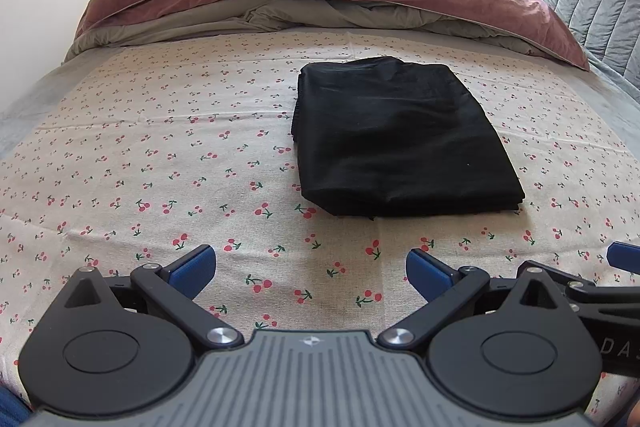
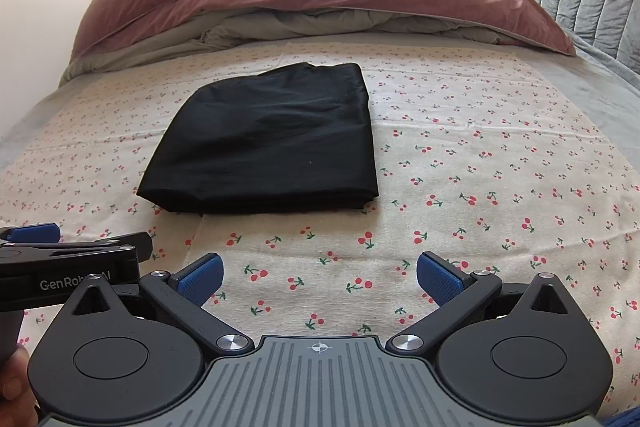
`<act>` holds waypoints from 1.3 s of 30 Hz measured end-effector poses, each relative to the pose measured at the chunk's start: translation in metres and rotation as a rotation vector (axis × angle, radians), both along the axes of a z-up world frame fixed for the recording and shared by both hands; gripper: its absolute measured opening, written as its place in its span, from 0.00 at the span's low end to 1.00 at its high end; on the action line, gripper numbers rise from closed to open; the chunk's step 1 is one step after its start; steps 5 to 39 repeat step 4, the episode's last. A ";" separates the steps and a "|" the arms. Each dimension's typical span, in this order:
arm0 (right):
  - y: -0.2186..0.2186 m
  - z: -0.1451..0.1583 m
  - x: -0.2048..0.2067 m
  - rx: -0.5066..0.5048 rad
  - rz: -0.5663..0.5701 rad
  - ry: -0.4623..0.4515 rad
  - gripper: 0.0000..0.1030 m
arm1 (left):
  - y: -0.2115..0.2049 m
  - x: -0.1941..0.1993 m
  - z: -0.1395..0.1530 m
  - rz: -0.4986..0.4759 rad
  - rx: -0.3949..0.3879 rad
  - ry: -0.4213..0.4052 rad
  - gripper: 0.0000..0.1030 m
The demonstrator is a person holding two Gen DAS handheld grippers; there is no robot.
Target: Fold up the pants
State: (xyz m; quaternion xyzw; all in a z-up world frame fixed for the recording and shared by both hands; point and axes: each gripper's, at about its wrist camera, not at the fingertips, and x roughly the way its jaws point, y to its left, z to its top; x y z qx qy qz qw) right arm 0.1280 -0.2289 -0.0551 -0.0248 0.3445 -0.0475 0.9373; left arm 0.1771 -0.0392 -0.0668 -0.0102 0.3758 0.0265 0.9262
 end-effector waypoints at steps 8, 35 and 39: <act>0.001 0.000 0.000 -0.001 -0.001 0.000 1.00 | 0.000 0.000 0.000 -0.001 0.000 -0.001 0.98; 0.001 0.000 0.000 -0.001 -0.001 0.000 1.00 | 0.000 0.000 0.000 -0.001 0.000 -0.001 0.98; 0.001 0.000 0.000 -0.001 -0.001 0.000 1.00 | 0.000 0.000 0.000 -0.001 0.000 -0.001 0.98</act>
